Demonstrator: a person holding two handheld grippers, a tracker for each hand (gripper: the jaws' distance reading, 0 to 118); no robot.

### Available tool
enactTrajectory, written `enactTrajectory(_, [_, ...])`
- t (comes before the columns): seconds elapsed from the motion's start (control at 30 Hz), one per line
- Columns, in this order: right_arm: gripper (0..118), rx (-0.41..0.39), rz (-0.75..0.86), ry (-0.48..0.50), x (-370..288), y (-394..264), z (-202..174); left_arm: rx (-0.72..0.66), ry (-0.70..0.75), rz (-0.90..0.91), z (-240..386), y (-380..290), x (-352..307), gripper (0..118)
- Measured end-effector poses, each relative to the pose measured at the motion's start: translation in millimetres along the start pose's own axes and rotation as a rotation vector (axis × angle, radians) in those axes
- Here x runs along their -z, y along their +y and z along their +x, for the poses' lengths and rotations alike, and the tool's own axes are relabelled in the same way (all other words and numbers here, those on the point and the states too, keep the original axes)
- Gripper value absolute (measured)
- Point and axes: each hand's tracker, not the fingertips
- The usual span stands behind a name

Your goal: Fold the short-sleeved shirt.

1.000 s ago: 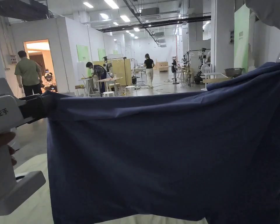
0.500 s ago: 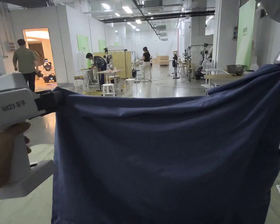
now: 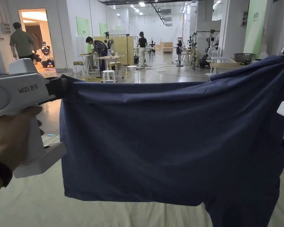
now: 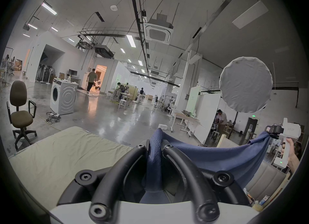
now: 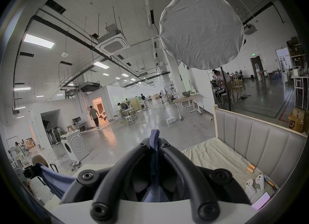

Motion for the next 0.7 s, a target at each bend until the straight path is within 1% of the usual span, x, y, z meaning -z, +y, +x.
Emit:
enactTrajectory(0.1, [7,-0.023,0.011,-0.027,34.2,0.8,-3.9,-0.008,0.011,-0.015,-1.5,-8.7,37.6,12])
enactTrajectory(0.13, [7,-0.025,0.029,-0.049,43.2,-2.2,-6.3,0.041,0.001,-0.026,-1.9,-12.9,50.5,12])
enactTrajectory(0.17, [7,-0.017,0.028,-0.061,53.7,-4.6,-8.0,0.064,0.036,-0.033,-1.2,-18.5,64.9,12])
enactTrajectory(0.2, [7,-0.002,0.019,-0.052,64.2,-6.0,-7.5,0.087,0.051,-0.040,-2.7,-21.9,74.6,12])
enactTrajectory(0.23, [7,0.000,0.027,-0.059,71.4,-6.8,-8.8,0.037,0.030,-0.030,-6.6,-24.7,81.5,12])
enactTrajectory(0.27, [7,-0.007,0.028,-0.061,78.7,-7.5,-10.3,-0.084,-0.012,-0.014,-9.0,-26.6,90.1,12])
enactTrajectory(0.3, [7,-0.014,0.032,-0.063,85.0,-8.2,-11.8,-0.119,0.000,-0.017,-6.9,-29.0,95.8,12])
enactTrajectory(0.33, [7,-0.035,0.026,-0.087,90.7,-7.5,-13.6,-0.110,0.020,-0.015,-6.2,-29.5,100.8,12])
enactTrajectory(0.4, [7,-0.038,0.037,-0.089,87.3,-12.9,-19.9,-0.091,0.023,-0.030,-6.4,-28.8,112.2,12])
enactTrajectory(0.43, [7,-0.045,0.027,-0.083,89.1,-15.1,-20.6,-0.047,0.044,-0.056,-9.0,-29.3,119.2,12])
enactTrajectory(0.47, [7,-0.051,0.023,-0.081,91.9,-18.9,-20.2,-0.034,0.046,-0.063,-9.7,-31.8,122.0,12])
enactTrajectory(0.5, [7,-0.072,0.020,-0.082,94.8,-24.9,-19.1,-0.036,0.028,-0.056,-11.5,-38.4,122.6,12])
enactTrajectory(0.53, [7,-0.076,0.024,-0.083,96.4,-31.6,-17.7,-0.039,0.026,-0.060,-13.3,-45.5,123.4,12])
enactTrajectory(0.6, [7,-0.051,-0.023,-0.070,100.2,-52.7,-8.3,-0.040,0.021,-0.077,-17.0,-69.5,120.9,12])
enactTrajectory(0.7, [7,-0.065,-0.086,-0.058,92.5,-99.5,8.7,0.016,0.073,-0.117,-21.3,-115.1,106.7,12])
